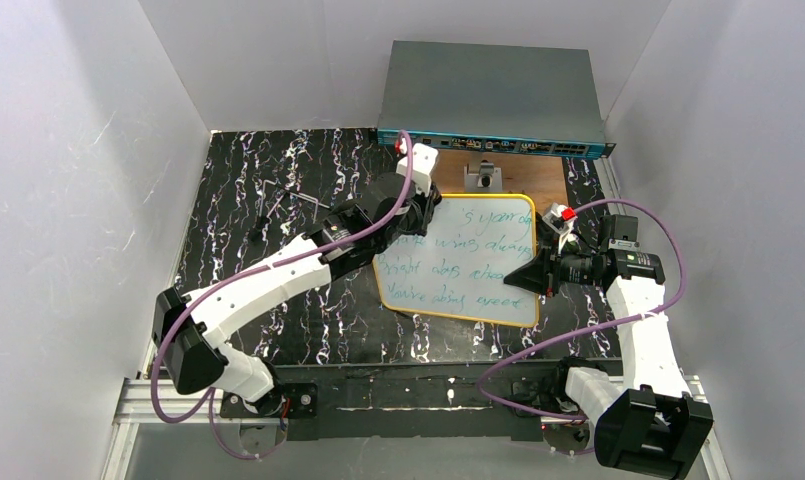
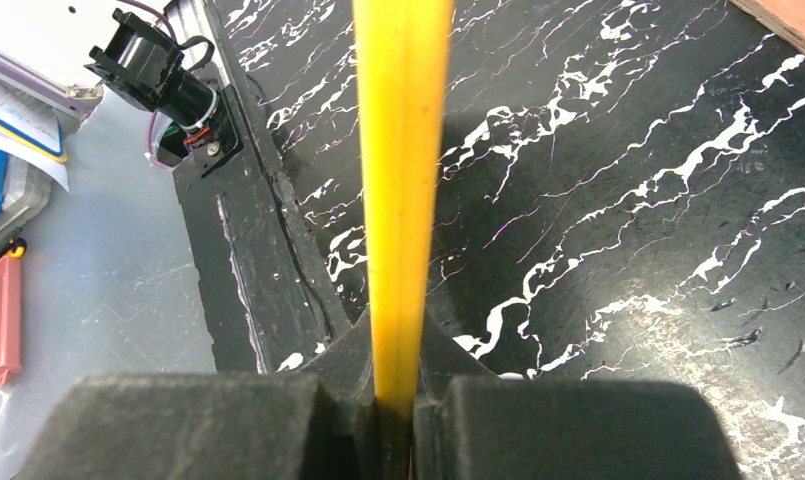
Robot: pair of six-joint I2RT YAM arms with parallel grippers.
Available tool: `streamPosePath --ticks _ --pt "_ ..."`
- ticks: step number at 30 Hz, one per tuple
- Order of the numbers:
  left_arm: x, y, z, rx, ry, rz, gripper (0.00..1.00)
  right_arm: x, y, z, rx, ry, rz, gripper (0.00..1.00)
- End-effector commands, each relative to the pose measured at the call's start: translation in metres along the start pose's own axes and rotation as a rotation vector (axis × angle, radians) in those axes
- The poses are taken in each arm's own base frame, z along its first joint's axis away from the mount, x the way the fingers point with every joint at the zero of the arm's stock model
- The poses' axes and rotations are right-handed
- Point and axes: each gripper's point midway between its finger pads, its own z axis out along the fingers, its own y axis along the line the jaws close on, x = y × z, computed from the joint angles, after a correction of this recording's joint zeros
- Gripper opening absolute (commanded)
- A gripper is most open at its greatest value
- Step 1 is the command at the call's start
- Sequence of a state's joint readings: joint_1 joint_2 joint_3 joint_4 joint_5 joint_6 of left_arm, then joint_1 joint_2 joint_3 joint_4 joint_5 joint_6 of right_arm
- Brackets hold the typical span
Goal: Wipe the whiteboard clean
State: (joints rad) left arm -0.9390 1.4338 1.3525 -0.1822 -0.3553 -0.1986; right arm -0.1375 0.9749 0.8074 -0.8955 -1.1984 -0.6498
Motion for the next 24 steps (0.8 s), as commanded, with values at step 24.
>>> streamPosePath --ticks 24 --pt "-0.012 0.016 -0.006 -0.135 -0.059 -0.069 0.00 -0.010 0.008 0.001 -0.040 -0.036 -0.123 0.01"
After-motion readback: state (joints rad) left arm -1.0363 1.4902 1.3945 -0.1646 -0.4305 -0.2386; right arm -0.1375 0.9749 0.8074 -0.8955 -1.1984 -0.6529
